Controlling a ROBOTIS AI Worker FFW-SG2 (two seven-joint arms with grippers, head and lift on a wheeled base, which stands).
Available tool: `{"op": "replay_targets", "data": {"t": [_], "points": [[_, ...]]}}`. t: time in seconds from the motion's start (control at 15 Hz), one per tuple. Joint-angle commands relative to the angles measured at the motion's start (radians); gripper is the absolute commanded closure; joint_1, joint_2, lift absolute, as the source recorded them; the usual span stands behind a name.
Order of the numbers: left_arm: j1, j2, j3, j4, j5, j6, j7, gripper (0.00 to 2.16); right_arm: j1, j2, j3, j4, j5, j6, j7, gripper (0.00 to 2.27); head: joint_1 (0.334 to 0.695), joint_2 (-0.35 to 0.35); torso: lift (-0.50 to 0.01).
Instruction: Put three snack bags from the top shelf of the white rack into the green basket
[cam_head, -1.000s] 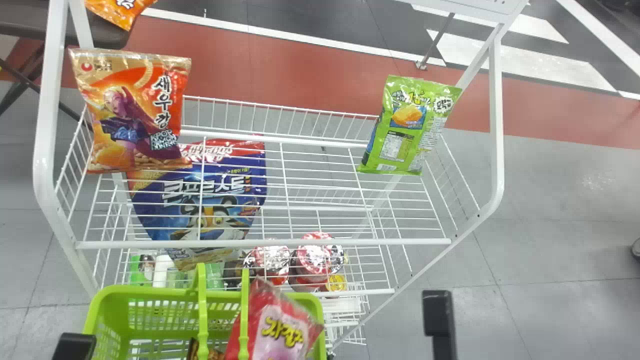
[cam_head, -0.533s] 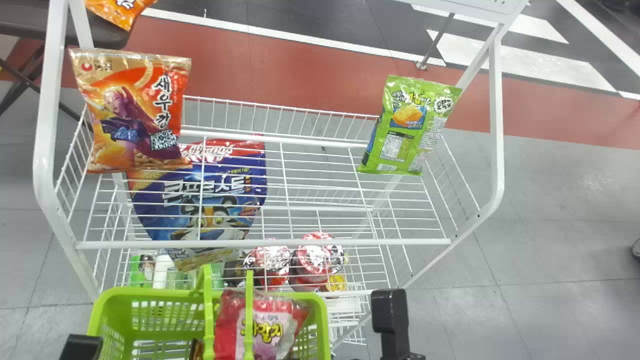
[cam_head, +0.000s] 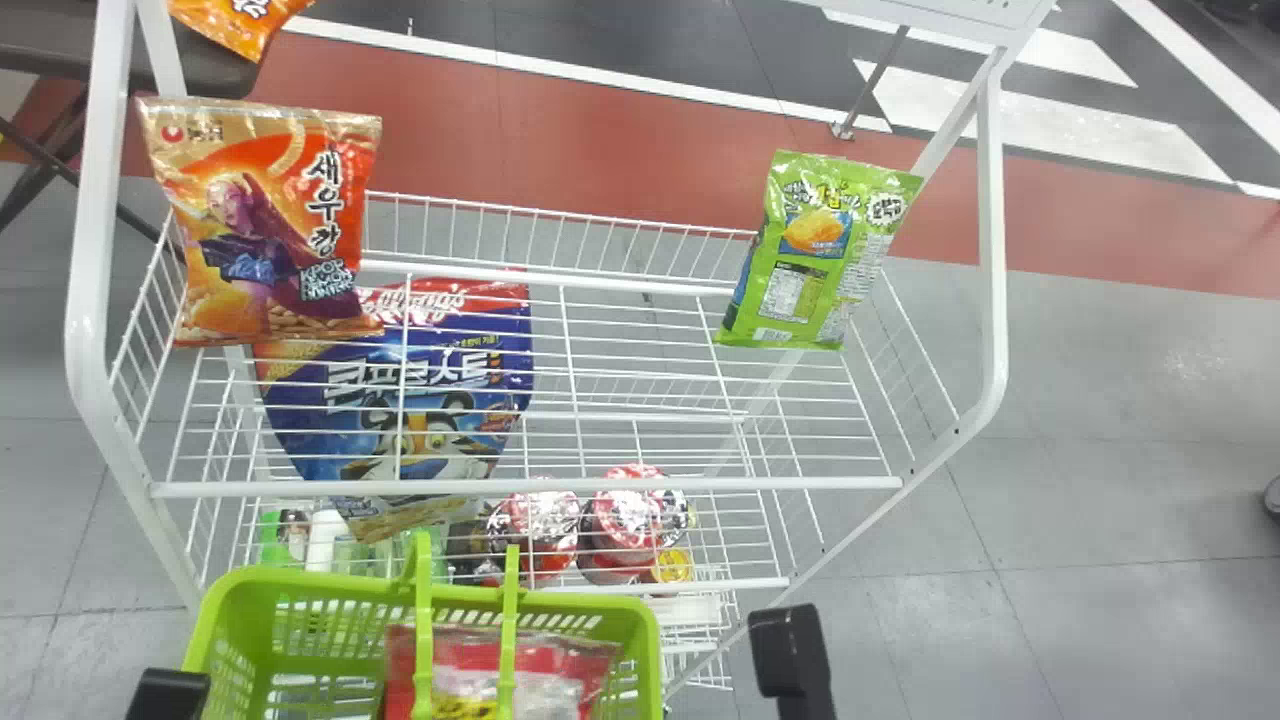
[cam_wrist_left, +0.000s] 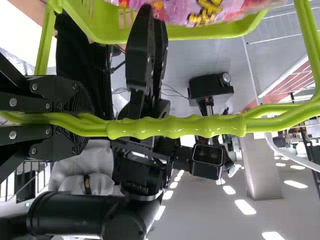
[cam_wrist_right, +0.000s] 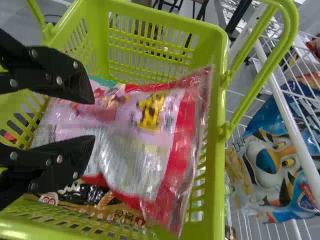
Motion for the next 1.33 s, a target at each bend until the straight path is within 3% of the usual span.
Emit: {"op": "replay_targets", "data": {"t": [0.0,0.4,0.67,0.93,1.07,1.27], "points": [[0.0,0.0,0.0,0.002,-0.001,0.007,-0.003,2.14,0.003,0.008,-0.047,-0.005,-0.006,-0.087,-0.005,0.05,0.695,-0.35,0.0],[0.002,0.0,-0.005,0.001,-0.001,0.007,-0.001,2.14,-0.132,0.029,-0.107,0.163,0.017,-0.82,-0.054,0.06,0.695,-0.35,0.0],[0.003,0.0,-0.008,0.001,-0.001,0.007,0.002,2.14,-0.382,0.048,-0.118,0.336,0.186,-0.909,-0.161,0.07,0.695,-0.35,0.0],[0.003,0.0,-0.013,-0.001,-0.004,0.007,0.008,2.14,-0.603,0.048,-0.144,0.597,0.284,-1.047,-0.266,0.08,0.695,-0.35,0.0],[0.002,0.003,-0.013,-0.002,-0.004,0.007,0.008,2.14,-0.646,0.048,-0.144,0.709,0.329,-1.179,-0.345,0.09,0.695,-0.35,0.0],[-0.009,0.009,-0.005,-0.002,0.001,0.007,-0.006,2.14,-0.705,0.046,-0.152,0.844,0.384,-1.225,-0.405,0.09,0.695,-0.35,0.0]]}}
